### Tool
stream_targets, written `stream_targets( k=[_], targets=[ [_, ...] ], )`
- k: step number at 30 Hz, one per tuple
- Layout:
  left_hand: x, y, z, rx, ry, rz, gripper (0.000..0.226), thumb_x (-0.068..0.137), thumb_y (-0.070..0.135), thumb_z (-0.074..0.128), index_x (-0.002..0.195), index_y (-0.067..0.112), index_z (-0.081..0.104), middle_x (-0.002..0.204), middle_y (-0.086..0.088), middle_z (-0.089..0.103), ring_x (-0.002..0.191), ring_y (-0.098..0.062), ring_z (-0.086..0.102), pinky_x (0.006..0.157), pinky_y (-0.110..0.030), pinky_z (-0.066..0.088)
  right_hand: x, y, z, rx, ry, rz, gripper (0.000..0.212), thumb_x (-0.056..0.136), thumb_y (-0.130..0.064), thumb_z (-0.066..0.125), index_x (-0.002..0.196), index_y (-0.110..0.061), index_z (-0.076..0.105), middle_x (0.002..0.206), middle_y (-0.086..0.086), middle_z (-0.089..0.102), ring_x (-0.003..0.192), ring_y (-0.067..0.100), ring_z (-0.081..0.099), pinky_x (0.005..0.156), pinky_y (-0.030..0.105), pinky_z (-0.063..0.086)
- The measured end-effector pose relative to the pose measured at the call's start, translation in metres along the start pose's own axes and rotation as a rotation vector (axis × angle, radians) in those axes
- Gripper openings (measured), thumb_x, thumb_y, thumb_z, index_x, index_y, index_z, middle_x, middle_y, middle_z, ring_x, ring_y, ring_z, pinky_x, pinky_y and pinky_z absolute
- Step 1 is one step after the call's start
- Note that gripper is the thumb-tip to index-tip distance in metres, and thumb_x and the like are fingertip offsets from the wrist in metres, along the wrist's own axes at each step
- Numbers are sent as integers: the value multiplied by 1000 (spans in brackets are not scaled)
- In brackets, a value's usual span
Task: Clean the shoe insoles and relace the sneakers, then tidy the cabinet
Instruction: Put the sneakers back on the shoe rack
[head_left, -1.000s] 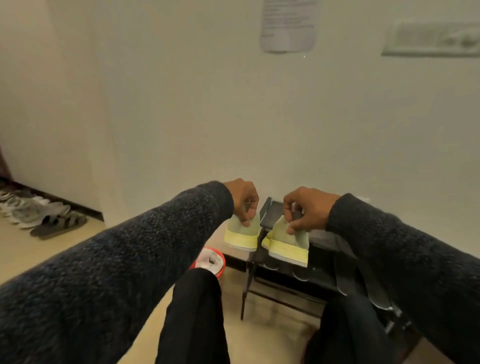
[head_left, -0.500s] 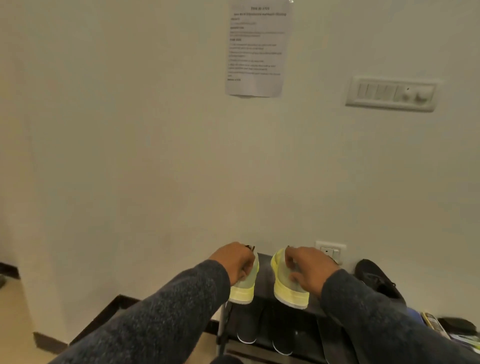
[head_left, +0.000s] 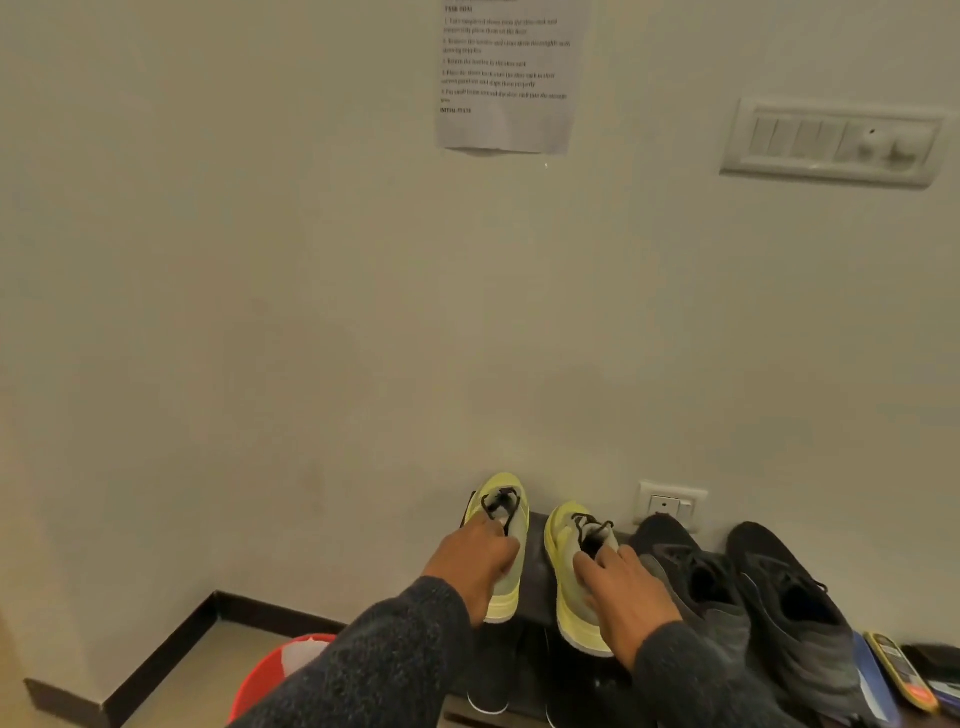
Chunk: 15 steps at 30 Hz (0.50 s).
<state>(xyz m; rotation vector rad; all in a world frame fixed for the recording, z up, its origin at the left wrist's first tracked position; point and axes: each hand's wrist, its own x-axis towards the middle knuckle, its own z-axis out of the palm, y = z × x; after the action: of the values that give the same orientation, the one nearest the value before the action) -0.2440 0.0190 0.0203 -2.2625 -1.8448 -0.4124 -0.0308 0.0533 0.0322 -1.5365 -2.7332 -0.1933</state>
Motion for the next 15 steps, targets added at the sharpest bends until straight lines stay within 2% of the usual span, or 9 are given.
stream_targets(
  k=[3, 15],
  targets=[
    [2, -4, 11, 9, -21, -6, 21, 90, 9, 67, 109, 16, 59, 115, -6, 57, 107, -25, 51, 80, -31, 43, 3, -1, 10, -19, -21, 22, 64, 93, -8, 59, 146, -24, 29, 140, 8, 41, 128, 27, 37, 99, 37, 48],
    [13, -2, 22, -14, -26, -16, 23, 85, 4, 71, 102, 17, 64, 112, -3, 59, 107, -23, 50, 83, -36, 52, 12, -18, 18, 14, -10, 67, 65, 92, -9, 59, 147, -22, 28, 138, 10, 43, 126, 30, 38, 95, 40, 51]
  ],
)
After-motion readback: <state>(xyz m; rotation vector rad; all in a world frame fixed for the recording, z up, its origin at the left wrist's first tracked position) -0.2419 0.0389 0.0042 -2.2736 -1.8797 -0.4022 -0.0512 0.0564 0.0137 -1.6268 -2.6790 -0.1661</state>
